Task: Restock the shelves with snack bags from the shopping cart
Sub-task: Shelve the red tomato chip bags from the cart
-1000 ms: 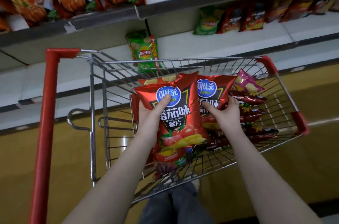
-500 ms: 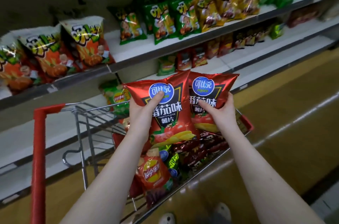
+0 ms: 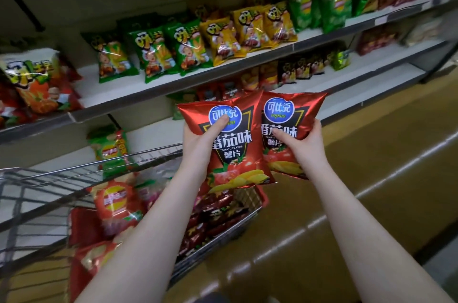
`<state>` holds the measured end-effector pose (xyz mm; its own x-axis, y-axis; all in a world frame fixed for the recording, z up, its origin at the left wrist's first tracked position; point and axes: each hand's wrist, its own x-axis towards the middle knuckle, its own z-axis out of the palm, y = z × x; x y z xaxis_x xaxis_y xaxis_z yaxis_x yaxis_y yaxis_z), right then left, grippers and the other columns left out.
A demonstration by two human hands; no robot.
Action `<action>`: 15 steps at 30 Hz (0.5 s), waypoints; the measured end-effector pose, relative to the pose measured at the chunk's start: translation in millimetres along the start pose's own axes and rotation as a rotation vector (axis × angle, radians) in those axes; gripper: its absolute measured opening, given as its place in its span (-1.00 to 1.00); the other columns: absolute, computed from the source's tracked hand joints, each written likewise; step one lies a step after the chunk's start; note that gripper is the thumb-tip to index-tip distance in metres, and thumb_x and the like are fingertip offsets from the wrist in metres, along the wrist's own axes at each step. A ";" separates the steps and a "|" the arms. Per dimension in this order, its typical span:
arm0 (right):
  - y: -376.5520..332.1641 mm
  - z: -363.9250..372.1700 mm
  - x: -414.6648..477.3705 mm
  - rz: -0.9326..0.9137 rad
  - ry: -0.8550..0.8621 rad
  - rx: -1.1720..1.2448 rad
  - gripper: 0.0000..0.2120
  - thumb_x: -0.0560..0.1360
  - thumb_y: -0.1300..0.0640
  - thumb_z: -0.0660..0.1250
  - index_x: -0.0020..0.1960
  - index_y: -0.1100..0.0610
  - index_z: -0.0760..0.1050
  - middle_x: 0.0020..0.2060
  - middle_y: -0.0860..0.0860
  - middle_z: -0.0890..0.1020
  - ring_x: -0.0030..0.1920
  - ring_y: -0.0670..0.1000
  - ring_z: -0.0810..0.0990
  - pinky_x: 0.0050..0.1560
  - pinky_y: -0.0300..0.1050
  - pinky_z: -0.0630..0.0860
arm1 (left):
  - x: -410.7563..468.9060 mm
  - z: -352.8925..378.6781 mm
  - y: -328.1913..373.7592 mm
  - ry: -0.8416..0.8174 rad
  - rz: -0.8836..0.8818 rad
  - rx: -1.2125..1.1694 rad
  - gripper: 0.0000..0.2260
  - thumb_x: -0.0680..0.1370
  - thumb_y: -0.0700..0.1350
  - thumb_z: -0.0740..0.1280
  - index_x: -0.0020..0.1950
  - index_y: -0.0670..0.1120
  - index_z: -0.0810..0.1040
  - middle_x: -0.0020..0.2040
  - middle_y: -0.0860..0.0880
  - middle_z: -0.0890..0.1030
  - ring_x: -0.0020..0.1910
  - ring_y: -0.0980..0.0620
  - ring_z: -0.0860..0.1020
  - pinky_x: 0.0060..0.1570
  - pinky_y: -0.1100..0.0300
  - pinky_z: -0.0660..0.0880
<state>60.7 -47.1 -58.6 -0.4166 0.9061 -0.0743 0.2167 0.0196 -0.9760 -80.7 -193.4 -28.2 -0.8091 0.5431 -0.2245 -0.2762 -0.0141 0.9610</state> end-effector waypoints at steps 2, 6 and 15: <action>5.9 -21.1 20.8 0.005 0.001 0.005 -0.20 0.26 0.05 0.58 0.36 0.12 0.24 0.14 -0.02 0.52 0.13 -0.02 0.54 0.21 0.03 0.50 | 7.9 28.6 -6.7 -0.004 -0.018 0.000 -0.40 0.33 0.02 0.56 0.31 -0.02 0.43 0.11 -0.04 0.66 0.01 0.01 0.66 0.10 0.00 0.58; 16.4 -47.3 69.2 0.012 0.003 0.007 -0.16 0.25 0.06 0.59 0.39 0.13 0.23 0.19 0.03 0.54 0.15 0.00 0.56 0.22 0.07 0.51 | 35.1 72.3 -13.3 -0.003 -0.072 0.023 -0.09 0.10 0.20 0.54 0.39 0.05 0.29 0.17 -0.01 0.61 0.07 0.00 0.63 0.14 -0.02 0.55; 22.8 -62.2 198.1 0.036 -0.105 -0.069 -0.24 0.30 0.04 0.55 0.36 0.10 0.24 0.12 -0.02 0.53 0.12 -0.01 0.56 0.13 -0.02 0.53 | 145.0 141.0 -20.0 -0.051 -0.179 -0.021 -0.14 0.16 -0.07 0.52 0.38 -0.03 0.21 0.07 -0.10 0.64 -0.11 -0.04 0.67 -0.17 0.06 0.60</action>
<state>38.1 159.1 -82.8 -0.4966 0.8577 -0.1333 0.2921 0.0206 -0.9562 -119.4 3.9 -57.2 -0.7191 0.5804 -0.3823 -0.4244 0.0689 0.9029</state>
